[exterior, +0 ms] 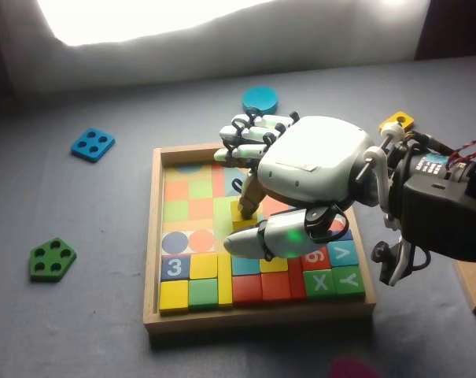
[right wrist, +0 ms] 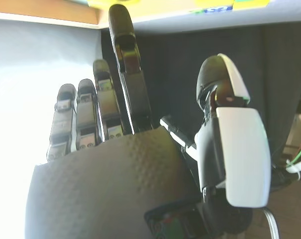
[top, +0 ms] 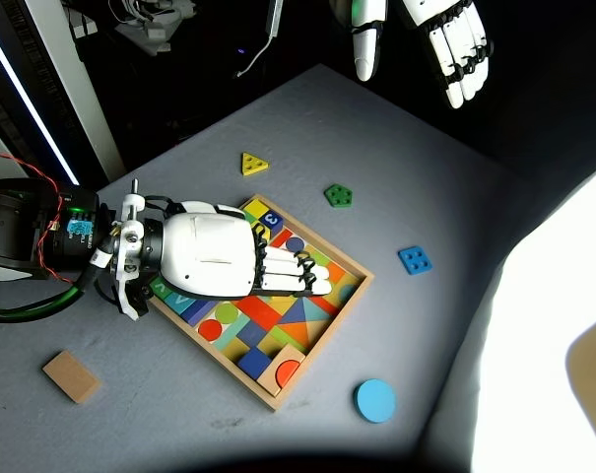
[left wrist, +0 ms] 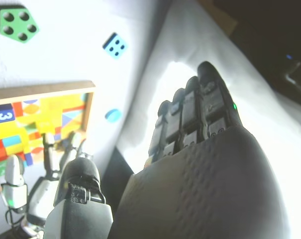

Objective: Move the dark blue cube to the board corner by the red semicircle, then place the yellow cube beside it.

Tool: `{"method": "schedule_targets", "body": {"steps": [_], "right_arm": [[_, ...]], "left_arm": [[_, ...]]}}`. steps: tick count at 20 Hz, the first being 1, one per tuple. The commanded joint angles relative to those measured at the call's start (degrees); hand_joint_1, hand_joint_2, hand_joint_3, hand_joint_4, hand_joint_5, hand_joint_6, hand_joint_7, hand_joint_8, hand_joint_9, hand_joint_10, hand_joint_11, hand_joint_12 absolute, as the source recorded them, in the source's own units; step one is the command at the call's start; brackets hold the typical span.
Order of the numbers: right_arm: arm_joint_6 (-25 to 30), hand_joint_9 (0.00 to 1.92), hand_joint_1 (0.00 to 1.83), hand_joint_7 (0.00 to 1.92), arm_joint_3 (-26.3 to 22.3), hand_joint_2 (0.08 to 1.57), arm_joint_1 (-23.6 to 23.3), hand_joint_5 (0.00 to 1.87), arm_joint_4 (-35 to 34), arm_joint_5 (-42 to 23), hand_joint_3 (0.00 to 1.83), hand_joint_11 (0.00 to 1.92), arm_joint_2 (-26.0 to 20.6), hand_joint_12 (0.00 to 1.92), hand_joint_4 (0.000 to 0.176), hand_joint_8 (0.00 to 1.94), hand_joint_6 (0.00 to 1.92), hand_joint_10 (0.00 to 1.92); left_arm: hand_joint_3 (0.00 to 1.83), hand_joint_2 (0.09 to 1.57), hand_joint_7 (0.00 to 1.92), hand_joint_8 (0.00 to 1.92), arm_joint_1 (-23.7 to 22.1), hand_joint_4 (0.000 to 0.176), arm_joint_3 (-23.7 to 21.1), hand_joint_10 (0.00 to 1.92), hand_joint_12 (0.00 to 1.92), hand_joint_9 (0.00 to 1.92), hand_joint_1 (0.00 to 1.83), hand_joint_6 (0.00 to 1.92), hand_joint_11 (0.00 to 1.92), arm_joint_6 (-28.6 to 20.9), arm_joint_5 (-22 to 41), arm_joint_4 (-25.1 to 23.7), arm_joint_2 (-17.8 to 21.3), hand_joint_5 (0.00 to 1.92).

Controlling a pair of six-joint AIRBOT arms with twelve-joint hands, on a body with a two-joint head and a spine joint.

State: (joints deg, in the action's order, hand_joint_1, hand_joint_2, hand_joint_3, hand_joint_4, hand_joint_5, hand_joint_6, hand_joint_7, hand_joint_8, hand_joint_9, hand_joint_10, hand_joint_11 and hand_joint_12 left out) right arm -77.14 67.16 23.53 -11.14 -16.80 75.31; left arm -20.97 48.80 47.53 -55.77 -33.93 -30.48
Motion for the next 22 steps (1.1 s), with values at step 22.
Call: {"method": "schedule_targets", "body": {"steps": [22], "right_arm": [[-0.72, 0.00, 0.00, 0.21, 6.88, 1.19, 2.11, 0.92, 0.32, -5.97, 0.00, 0.00, -1.46, 0.00, 0.000, 0.00, 0.00, 0.00]], "left_arm": [[0.00, 1.15, 0.03, 0.00, -0.70, 0.000, 0.04, 0.00, 0.27, 0.03, 0.00, 0.00, 0.00, -0.02, 4.40, -2.70, 0.11, 0.01]]}}
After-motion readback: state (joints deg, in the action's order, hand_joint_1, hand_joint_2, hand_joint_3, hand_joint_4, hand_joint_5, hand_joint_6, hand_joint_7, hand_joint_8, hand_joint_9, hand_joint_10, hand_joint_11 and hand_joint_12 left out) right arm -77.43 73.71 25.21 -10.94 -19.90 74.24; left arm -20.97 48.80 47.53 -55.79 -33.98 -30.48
